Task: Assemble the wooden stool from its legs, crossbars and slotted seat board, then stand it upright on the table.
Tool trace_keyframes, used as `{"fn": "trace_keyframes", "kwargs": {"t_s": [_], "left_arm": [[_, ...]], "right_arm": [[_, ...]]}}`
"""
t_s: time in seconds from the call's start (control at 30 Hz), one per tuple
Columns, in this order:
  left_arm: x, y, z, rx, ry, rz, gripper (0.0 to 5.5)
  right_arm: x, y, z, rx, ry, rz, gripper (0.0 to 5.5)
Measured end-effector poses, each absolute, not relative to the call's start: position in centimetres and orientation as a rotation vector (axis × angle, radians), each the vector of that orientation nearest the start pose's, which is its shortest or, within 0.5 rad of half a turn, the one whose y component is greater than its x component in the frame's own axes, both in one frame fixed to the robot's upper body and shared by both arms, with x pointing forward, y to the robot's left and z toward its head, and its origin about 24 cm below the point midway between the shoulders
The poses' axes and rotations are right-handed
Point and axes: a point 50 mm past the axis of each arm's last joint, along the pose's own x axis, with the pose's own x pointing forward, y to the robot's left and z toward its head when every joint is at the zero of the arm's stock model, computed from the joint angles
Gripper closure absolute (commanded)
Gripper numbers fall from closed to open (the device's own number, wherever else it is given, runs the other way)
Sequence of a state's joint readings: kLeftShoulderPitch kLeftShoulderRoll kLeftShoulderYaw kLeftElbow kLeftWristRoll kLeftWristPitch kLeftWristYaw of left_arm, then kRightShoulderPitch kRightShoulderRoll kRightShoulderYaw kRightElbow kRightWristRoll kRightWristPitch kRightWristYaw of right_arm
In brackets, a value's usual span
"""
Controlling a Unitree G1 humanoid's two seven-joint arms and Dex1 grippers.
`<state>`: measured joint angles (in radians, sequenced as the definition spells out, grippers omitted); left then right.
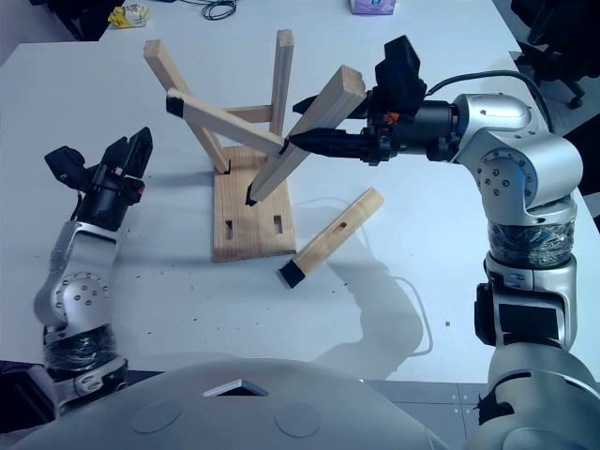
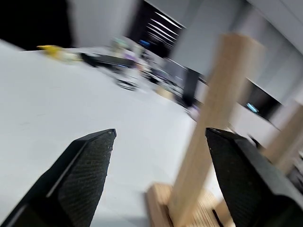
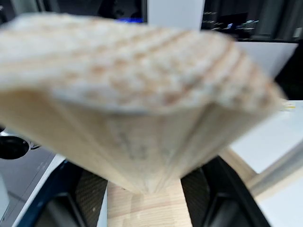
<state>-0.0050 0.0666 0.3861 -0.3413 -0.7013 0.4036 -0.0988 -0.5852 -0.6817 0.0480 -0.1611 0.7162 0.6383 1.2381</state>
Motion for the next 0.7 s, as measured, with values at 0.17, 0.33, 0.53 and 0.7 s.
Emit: {"fn": "trace_keyframes", "kwargs": {"t_s": [0.17,0.33,0.53,0.7], "left_arm": [[23.9,24.5,10.3,-0.658,-0.142,0.305,2.00],[23.2,25.4,9.9,-0.619,-0.161,0.378,2.00],[21.9,26.1,9.1,-0.616,-0.201,0.466,2.00],[21.6,26.4,8.8,-0.620,-0.220,0.500,2.00]], "right_arm": [[27.6,-15.2,19.1,-0.176,0.113,1.593,3.45],[27.9,-15.5,19.0,-0.212,0.154,1.681,3.45],[28.7,-15.6,19.5,-0.277,0.183,1.742,3.45],[28.8,-15.7,19.3,-0.293,0.186,1.744,3.45]]}}
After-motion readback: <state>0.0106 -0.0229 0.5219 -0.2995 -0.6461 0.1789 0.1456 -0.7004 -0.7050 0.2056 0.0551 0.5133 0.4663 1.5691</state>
